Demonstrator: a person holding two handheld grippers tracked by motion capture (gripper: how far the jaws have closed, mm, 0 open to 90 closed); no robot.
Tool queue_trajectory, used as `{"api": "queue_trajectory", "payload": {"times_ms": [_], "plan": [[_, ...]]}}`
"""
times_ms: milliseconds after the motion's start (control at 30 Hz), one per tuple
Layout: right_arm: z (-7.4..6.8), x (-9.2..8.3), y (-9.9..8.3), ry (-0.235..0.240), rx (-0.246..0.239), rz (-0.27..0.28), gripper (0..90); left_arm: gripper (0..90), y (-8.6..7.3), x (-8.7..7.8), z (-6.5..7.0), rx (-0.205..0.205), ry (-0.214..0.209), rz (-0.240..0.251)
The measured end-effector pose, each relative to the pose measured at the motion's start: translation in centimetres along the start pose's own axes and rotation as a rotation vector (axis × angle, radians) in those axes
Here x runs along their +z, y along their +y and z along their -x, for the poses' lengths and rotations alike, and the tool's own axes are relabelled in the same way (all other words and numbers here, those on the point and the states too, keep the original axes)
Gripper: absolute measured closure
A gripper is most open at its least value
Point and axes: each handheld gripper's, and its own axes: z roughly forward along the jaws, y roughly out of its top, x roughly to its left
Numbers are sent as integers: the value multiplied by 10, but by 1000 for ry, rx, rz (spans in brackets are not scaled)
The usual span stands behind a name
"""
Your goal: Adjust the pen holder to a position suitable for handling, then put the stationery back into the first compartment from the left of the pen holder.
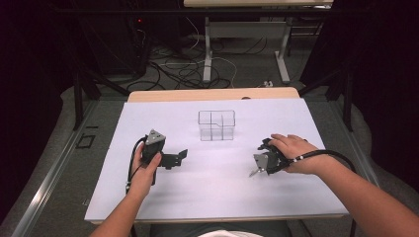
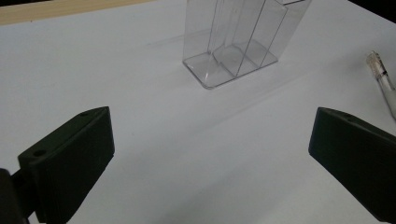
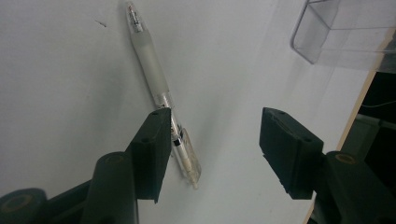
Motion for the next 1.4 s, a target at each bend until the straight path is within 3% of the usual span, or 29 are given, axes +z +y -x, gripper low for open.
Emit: {"api": "queue_trajectory", "payload": {"times_ms": [100,133,167,200,233,367,400,500,733,767,867,900,1133,1267,1300,1367,1400], "plan": [[1,1,0,19,11,5,484,1,0,0,0,-10,-2,6],[5,-1,2,55,-19,-31,504,1,0,0,0,-10,-2,6],[2,1,1,31,4,9,510,1,0,0,1,-15,1,14],[2,1,1,31,4,9,510,1,0,0,0,-15,2,13],[4,2,1,47,-8,4,551,1,0,0,0,-15,2,13],[8,2,1,78,-34,0,573,1,-1,1,0,-20,5,12],[9,5,1,70,-54,14,603,1,-1,1,0,-19,6,12],[14,6,3,121,-75,-1,627,1,-1,0,0,-21,5,13],[13,10,6,152,-80,5,670,1,-2,-1,-1,-16,10,9],[14,11,7,197,-87,-5,671,1,-2,-1,-1,-18,11,10],[13,14,6,198,-87,3,677,1,-2,-2,-1,-27,13,9],[13,15,7,231,-105,-14,676,1,-2,-2,-1,-25,14,10],[8,24,8,245,-158,-13,682,1,-2,-1,-1,-10,15,7],[5,26,8,226,-156,0,699,1,-2,-1,-1,-10,12,7],[6,27,9,250,-160,-2,703,1,-2,-1,-1,-10,13,7],[5,27,9,253,-162,-2,706,1,-2,-1,-2,-9,11,1],[2,29,8,198,-152,28,706,1,-2,-2,-2,-10,12,0]]}}
